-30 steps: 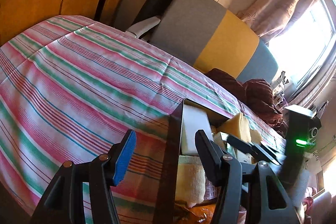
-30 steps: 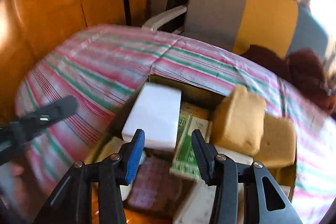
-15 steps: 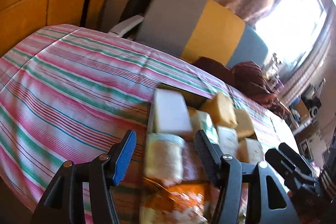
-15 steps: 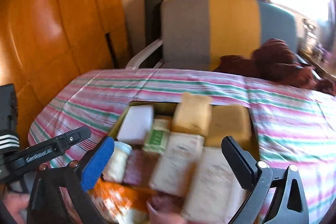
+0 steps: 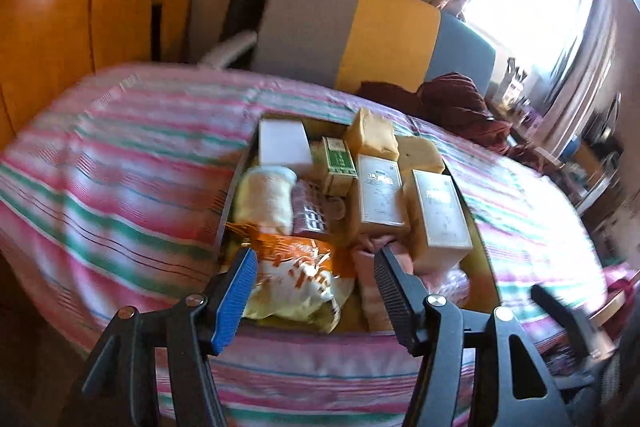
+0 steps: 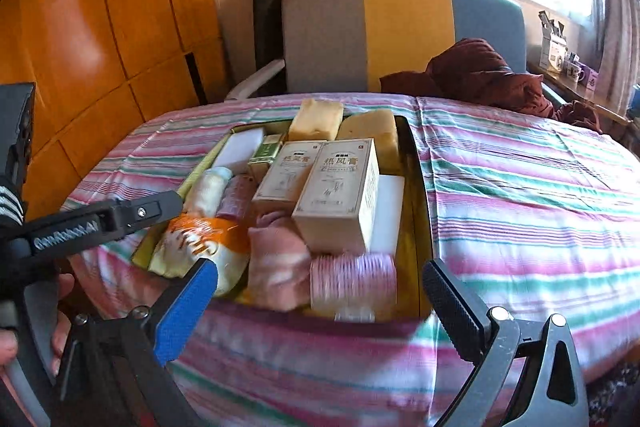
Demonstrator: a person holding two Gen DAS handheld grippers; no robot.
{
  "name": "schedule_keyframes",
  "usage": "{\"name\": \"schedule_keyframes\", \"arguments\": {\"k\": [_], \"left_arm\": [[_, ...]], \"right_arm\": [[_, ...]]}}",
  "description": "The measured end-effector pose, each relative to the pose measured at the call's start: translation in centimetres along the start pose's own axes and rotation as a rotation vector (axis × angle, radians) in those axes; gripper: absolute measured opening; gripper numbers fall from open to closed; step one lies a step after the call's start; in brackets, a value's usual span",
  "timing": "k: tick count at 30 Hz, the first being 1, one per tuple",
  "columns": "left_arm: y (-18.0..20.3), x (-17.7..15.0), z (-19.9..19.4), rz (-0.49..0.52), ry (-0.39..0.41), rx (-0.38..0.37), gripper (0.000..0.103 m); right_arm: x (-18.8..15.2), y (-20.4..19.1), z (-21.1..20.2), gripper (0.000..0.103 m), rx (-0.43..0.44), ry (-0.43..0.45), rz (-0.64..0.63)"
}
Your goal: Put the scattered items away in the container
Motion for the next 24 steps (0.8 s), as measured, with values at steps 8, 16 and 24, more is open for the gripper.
{"name": "schedule_keyframes", "arguments": {"k": [8,16,24], "left_arm": [[1.0,-0.1,-4.0,0.027,-0.010,0.133,0.062],[1.3,1.2,-4.3,-0.019,0.041,0.078,0.062],[-0.3,2.8,-6.7,-0.075,0.168,0.088,0.060]], "right_arm": [[-0.1,-1.1,-3.8,0.103,-0.008,0.065,-0.040],[1.3,-1.2,-4.8,0.103,-0.047,0.044,-0.061],[3.4,0.9,-3.2,0.103,-0.137,-0.009,0.023]]}}
Point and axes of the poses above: each gripper's, at about its wrist camera, not at the fingertips, and z roughly the way its jaws point, y to its right, x to its top, the point moved 6 cm from there along z, roughly the way its jaws point
